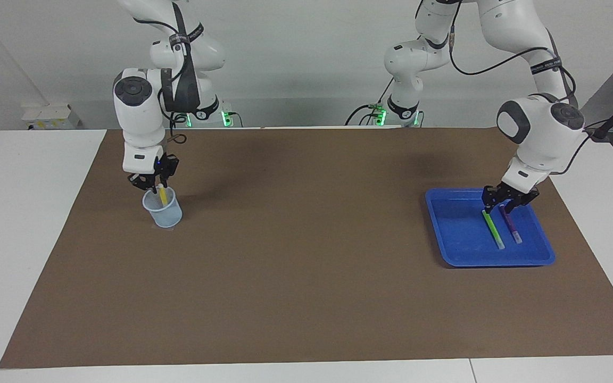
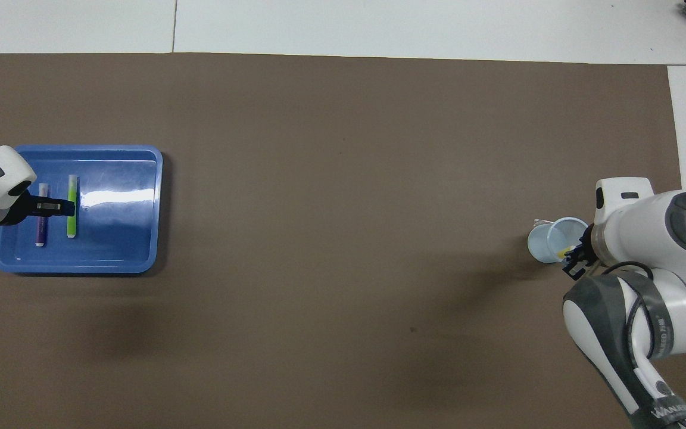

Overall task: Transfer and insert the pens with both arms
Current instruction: 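Insert the yellow pen into the white cup with the right gripper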

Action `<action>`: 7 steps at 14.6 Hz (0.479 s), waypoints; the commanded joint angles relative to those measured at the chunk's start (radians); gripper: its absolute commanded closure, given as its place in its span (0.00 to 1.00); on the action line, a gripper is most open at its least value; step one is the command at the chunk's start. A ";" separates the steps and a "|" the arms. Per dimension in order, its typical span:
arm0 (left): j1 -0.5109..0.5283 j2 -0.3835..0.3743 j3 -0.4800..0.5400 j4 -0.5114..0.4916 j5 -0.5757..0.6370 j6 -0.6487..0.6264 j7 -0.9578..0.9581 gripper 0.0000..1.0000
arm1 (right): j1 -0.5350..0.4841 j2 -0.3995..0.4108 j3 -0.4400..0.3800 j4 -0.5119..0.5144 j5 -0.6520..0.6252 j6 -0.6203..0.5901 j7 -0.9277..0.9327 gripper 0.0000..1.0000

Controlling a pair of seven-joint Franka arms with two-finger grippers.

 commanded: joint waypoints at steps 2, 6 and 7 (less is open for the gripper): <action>0.012 0.055 -0.008 0.021 0.018 0.062 0.007 0.42 | -0.015 -0.017 0.013 0.000 0.022 -0.030 0.004 0.22; 0.014 0.093 -0.008 0.040 0.018 0.088 0.008 0.42 | -0.003 -0.026 0.022 0.159 0.165 -0.272 0.004 0.22; 0.014 0.102 -0.008 0.040 0.018 0.108 0.010 0.42 | -0.004 -0.033 0.023 0.180 0.217 -0.320 0.010 0.22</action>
